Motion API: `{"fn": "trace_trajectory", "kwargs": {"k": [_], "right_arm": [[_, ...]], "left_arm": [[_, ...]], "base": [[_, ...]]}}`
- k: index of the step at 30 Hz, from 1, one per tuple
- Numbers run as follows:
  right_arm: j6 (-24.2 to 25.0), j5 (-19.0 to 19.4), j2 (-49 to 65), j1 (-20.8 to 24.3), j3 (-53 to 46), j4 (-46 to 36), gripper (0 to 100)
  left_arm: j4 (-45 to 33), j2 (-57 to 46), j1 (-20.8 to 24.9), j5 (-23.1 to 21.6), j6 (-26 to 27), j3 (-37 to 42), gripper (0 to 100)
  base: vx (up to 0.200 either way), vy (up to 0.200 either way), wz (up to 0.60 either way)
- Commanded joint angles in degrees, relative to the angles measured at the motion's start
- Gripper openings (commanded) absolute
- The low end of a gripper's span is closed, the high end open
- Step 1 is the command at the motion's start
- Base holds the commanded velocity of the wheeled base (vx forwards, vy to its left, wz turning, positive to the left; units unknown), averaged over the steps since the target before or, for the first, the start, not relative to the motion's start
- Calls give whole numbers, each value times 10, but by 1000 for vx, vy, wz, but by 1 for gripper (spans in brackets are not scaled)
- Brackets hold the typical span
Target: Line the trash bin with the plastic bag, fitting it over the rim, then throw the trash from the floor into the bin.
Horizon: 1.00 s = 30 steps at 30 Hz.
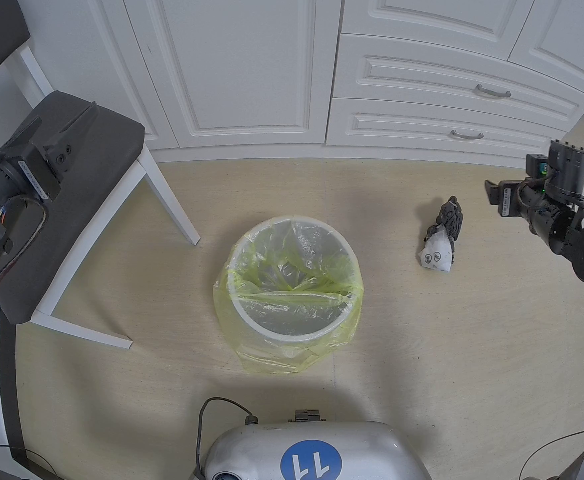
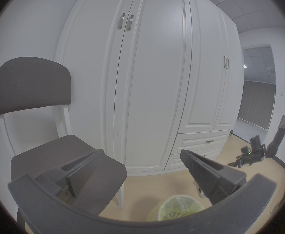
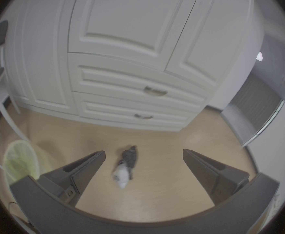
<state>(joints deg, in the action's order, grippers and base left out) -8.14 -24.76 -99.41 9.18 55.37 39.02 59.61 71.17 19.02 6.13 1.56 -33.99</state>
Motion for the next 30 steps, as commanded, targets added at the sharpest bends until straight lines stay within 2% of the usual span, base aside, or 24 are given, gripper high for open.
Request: {"fn": "trace_trajectory", "kwargs": {"k": [1, 7, 12, 17, 23, 27, 30], "right_arm": [[124, 205, -150, -60, 124, -143, 100], [144, 219, -243, -85, 189, -121, 100], [154, 216, -331, -100, 253, -91, 100], [189, 216, -400, -107, 319, -89, 100], [266, 224, -481, -107, 397, -42, 100], [274, 224, -523, -108, 437, -23, 100], [307, 221, -571, -107, 483, 10, 100]], "left_arm": [[1, 7, 1, 4, 1, -4, 100], [1, 12, -2, 3, 8, -2, 100], [1, 13, -2, 3, 10, -1, 100], [1, 13, -3, 3, 11, 0, 100], [3, 12, -2, 4, 11, 0, 100], [22, 15, -2, 3, 11, 2, 100], [33, 20, -3, 3, 11, 3, 100]], "base": [[0, 0, 0], [0, 0, 0], [0, 0, 0], [0, 0, 0], [0, 0, 0], [0, 0, 0], [0, 0, 0]]}}
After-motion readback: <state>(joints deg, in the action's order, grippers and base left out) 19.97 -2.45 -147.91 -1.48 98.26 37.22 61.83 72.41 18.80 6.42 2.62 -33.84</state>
